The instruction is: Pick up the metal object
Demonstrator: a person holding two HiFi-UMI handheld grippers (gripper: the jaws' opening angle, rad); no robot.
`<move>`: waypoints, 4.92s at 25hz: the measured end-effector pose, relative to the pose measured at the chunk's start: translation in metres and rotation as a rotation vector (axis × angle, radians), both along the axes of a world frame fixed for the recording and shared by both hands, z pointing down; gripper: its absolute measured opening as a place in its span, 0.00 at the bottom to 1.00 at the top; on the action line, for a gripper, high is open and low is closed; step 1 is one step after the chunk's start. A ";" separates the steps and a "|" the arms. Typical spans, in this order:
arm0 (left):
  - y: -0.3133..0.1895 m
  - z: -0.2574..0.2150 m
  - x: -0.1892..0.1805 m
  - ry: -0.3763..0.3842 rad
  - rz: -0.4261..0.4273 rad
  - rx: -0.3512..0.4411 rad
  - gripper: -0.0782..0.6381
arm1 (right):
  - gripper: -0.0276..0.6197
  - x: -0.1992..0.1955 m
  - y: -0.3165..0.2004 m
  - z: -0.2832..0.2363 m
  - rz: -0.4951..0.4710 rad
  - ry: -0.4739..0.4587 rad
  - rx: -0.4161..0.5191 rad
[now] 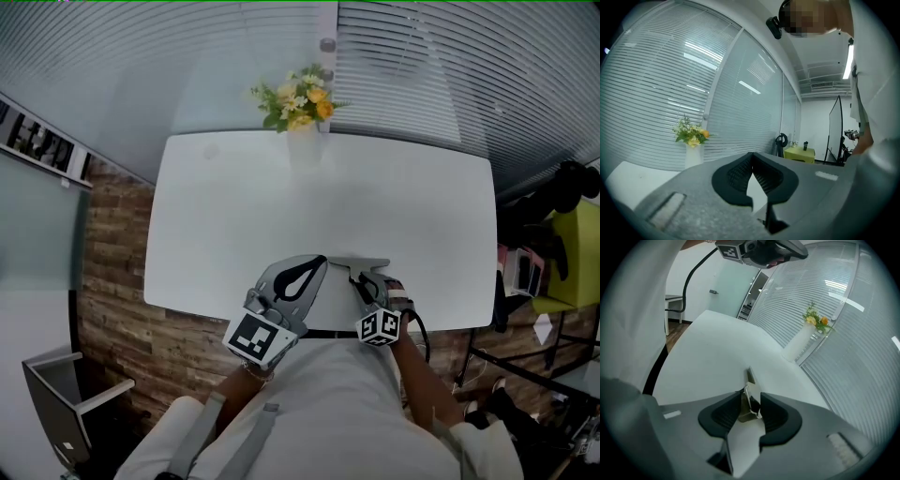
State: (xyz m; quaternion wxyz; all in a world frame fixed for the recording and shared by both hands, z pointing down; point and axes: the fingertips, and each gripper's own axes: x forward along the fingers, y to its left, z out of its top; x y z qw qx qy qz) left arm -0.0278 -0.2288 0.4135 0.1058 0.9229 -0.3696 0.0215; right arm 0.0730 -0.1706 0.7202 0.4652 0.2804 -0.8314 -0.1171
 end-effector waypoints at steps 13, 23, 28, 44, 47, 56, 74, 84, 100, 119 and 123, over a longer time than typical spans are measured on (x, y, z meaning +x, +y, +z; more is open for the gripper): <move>0.000 0.009 -0.001 -0.016 -0.004 -0.026 0.11 | 0.22 -0.002 -0.011 0.002 0.006 0.016 0.070; -0.004 0.001 0.004 0.006 -0.004 -0.007 0.11 | 0.16 -0.002 -0.013 -0.002 0.002 0.013 0.081; -0.005 -0.001 0.006 0.009 -0.004 -0.007 0.11 | 0.10 0.002 -0.020 -0.012 0.012 0.002 0.110; -0.006 -0.003 0.011 0.010 -0.002 0.001 0.11 | 0.05 0.015 -0.033 -0.040 0.088 -0.076 0.117; -0.005 -0.003 0.013 0.011 0.002 0.000 0.11 | 0.05 0.017 -0.036 -0.054 0.125 -0.119 0.119; -0.003 -0.005 0.017 0.012 0.010 0.006 0.11 | 0.05 0.021 -0.050 -0.109 0.211 -0.249 0.154; 0.003 -0.006 0.016 0.014 0.019 0.009 0.11 | 0.05 0.007 -0.056 -0.266 0.266 -0.551 0.230; 0.004 -0.003 0.012 0.012 0.018 0.006 0.11 | 0.05 0.007 -0.046 -0.332 0.309 -0.750 0.257; 0.001 -0.005 0.009 0.021 0.014 0.016 0.11 | 0.05 0.014 -0.033 -0.351 0.302 -0.795 0.259; 0.000 -0.009 0.011 0.021 0.014 0.014 0.11 | 0.05 0.015 -0.036 -0.358 0.328 -0.831 0.265; -0.002 -0.009 0.010 0.021 0.014 0.014 0.11 | 0.05 0.018 -0.038 -0.354 0.315 -0.807 0.277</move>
